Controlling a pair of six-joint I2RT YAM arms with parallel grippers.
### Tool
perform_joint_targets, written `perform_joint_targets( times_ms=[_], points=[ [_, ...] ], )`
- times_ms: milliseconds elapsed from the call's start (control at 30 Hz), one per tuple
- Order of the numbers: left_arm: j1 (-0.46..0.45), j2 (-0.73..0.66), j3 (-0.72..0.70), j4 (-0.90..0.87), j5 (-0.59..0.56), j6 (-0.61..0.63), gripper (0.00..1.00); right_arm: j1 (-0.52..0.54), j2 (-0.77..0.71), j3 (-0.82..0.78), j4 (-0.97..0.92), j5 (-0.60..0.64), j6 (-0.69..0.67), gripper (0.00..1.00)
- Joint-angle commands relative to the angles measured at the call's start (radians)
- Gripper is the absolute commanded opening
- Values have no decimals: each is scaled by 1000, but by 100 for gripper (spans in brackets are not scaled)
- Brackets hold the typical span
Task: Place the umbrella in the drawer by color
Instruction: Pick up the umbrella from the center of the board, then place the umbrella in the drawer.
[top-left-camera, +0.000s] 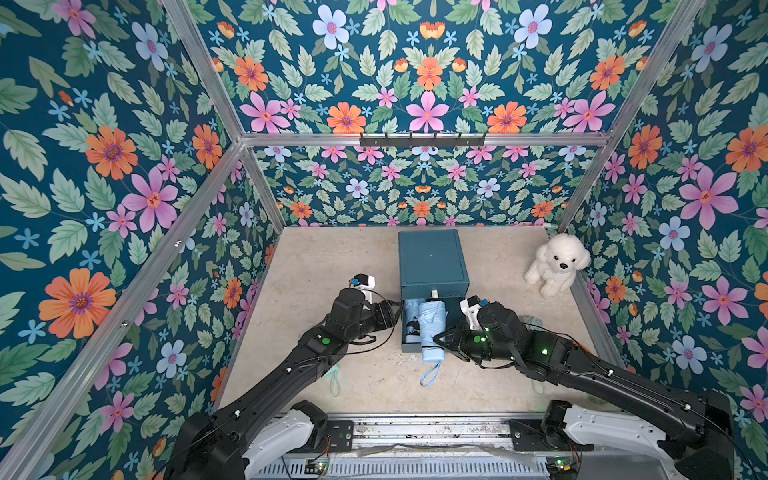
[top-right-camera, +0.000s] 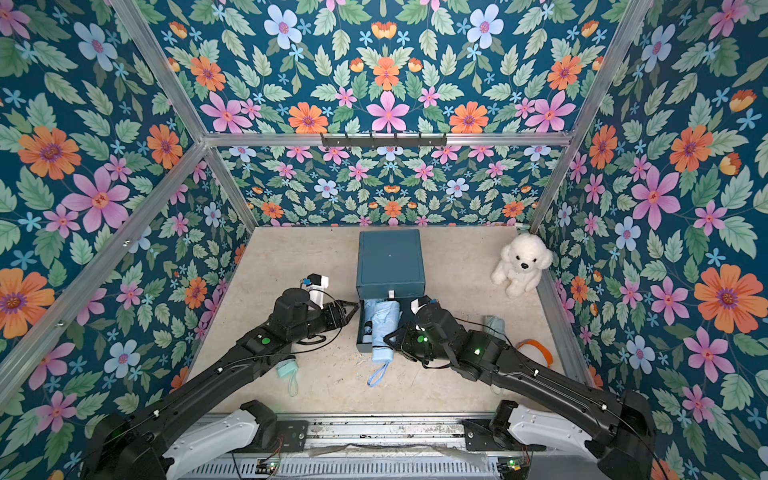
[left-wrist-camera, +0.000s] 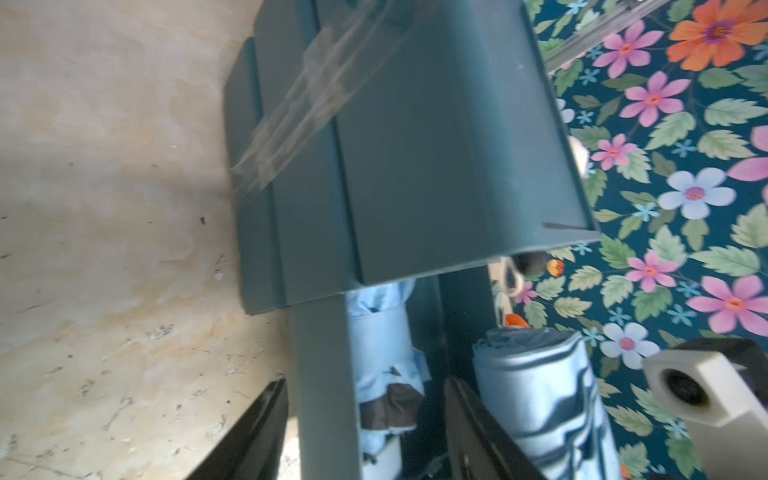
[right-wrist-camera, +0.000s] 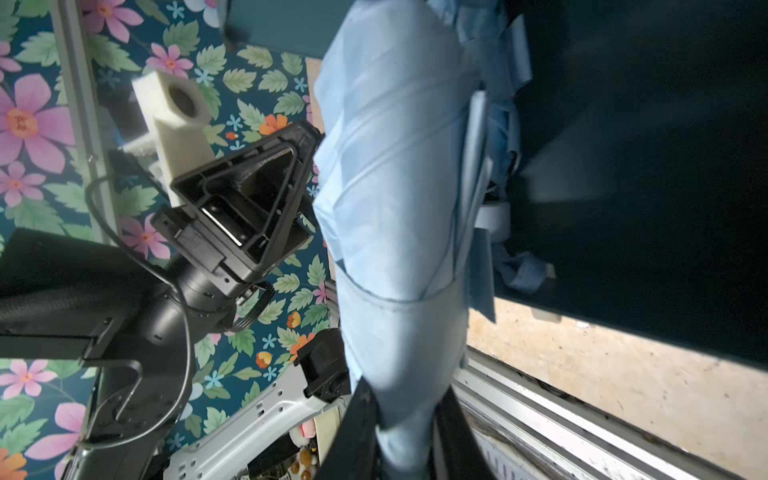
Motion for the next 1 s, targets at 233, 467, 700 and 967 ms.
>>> perform_joint_targets(
  times_ms=[233,467,700,967],
  points=[
    [-103,112,26,-15,-63,14,33,0,-72,-6,-45,6,37,0],
    [-145,163,68,-72,-134,32,15,0,-52,12,-76,-3,43,0],
    [-193,156,94,-136,-189,63,0,-58,-8,19,-93,-51,36,0],
    [-206,139,105,-161,-186,60,0,-165,18,-15,-55,-120,19,0]
  ],
)
